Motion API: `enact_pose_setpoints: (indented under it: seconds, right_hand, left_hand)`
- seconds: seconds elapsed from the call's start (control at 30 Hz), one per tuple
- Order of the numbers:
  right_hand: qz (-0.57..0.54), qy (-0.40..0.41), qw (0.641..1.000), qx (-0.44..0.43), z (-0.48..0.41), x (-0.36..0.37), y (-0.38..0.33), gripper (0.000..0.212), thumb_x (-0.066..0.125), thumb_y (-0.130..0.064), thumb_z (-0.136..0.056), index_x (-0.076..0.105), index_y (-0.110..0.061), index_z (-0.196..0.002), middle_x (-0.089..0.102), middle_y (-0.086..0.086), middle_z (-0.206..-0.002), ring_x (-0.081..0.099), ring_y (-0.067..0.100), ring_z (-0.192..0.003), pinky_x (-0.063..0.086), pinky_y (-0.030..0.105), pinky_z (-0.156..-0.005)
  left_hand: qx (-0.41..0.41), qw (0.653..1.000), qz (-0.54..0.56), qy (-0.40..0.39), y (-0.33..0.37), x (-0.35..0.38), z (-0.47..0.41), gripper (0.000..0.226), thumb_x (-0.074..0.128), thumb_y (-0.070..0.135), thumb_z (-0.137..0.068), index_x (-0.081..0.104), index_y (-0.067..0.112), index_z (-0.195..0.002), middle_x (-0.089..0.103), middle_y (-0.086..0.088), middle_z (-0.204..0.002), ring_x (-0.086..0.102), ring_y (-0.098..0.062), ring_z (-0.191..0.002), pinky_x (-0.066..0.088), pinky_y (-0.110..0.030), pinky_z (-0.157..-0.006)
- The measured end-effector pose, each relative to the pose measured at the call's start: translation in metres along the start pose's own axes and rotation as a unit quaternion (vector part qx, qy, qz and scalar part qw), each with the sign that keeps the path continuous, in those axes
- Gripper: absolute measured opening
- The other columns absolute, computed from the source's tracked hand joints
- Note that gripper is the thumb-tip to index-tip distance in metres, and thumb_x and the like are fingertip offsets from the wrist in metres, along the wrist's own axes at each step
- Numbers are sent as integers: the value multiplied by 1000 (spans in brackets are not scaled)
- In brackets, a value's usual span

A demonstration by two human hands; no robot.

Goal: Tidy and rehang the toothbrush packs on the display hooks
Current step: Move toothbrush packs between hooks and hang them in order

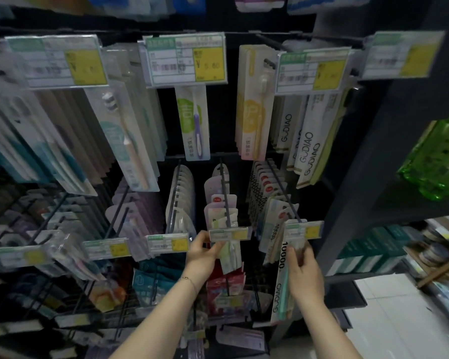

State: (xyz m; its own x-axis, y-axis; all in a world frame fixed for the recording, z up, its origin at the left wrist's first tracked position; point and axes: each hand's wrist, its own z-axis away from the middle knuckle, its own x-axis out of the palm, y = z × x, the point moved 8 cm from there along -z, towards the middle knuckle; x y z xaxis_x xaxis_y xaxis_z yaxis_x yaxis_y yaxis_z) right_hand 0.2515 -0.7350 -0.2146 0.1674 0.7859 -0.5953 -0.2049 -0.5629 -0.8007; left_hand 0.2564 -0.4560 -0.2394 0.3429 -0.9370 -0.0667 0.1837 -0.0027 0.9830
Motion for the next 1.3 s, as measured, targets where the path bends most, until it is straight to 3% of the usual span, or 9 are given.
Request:
enact_pose_setpoints:
  seconds: [0.17,0.3,0.4,0.5,0.63,1.0,1.17,1.23,1.3]
  right_hand:
    - [48,17,999,-9,0,-4,0,61,38,-59,-96,35,-26,-147,63,6,-129,62,33,-112,48,39,-83]
    - [52,17,998,0,2,-3,3,60,35,-58,-97,29,-28,-149,63,7,-129,63,33,-107,50,42,-83]
    - [106,28,994,-11,2,-7,-2,66,29,-61,-96,17,-25,-150,66,14,-120,65,36,-97,50,41,-75]
    - [144,33,988,-33,0,-11,-15,73,27,-70,-91,9,-27,-147,67,17,-117,66,37,-96,48,40,-73]
    - [169,15,984,-49,-6,-7,-23,78,24,-73,-88,10,-26,-149,65,16,-123,63,38,-105,47,41,-80]
    - [48,17,998,-47,-8,-7,-11,53,39,-48,-98,22,-34,-146,67,17,-116,63,42,-103,48,45,-82]
    - [42,55,995,-71,-13,-16,-7,33,45,-42,-96,41,-25,-123,64,12,-99,59,36,-94,46,41,-73]
    - [-3,52,993,-105,-14,-16,-14,19,51,-32,-96,46,-21,-110,59,7,-101,54,32,-100,45,41,-77]
    - [-29,40,991,-126,-14,-12,-18,18,51,-30,-97,47,-23,-112,56,0,-110,55,27,-110,45,39,-86]
  left_hand:
    - [4,1000,11,7,5,2,4,19,62,14,-99,71,29,-93,74,5,-96,69,-8,-72,56,-25,-66]
    - [-8,1000,6,10,3,-2,3,22,56,6,-100,69,22,-92,76,6,-93,74,-16,-84,60,-48,-85]
    - [5,1000,9,4,3,-3,2,11,57,5,-100,67,7,-101,77,1,-97,74,-26,-91,57,-58,-88]
    - [5,1000,11,10,2,-5,2,10,58,6,-99,65,3,-105,77,-3,-99,73,-33,-93,55,-63,-86]
    - [16,1000,-14,1,6,-6,4,12,56,7,-99,66,8,-106,76,1,-100,72,-30,-92,55,-61,-87]
    - [54,997,-62,2,19,-14,12,10,53,9,-101,63,11,-97,72,-11,-103,69,-29,-90,58,-53,-81]
    - [59,996,-65,3,19,-12,10,13,53,6,-100,65,12,-98,74,-8,-99,71,-28,-88,59,-55,-82]
    - [56,996,-62,3,18,-11,9,13,53,5,-100,65,11,-98,74,-6,-97,71,-27,-88,58,-56,-83]
    - [54,997,-58,1,17,-9,8,14,53,3,-99,65,10,-97,75,-4,-95,71,-27,-86,58,-56,-81]
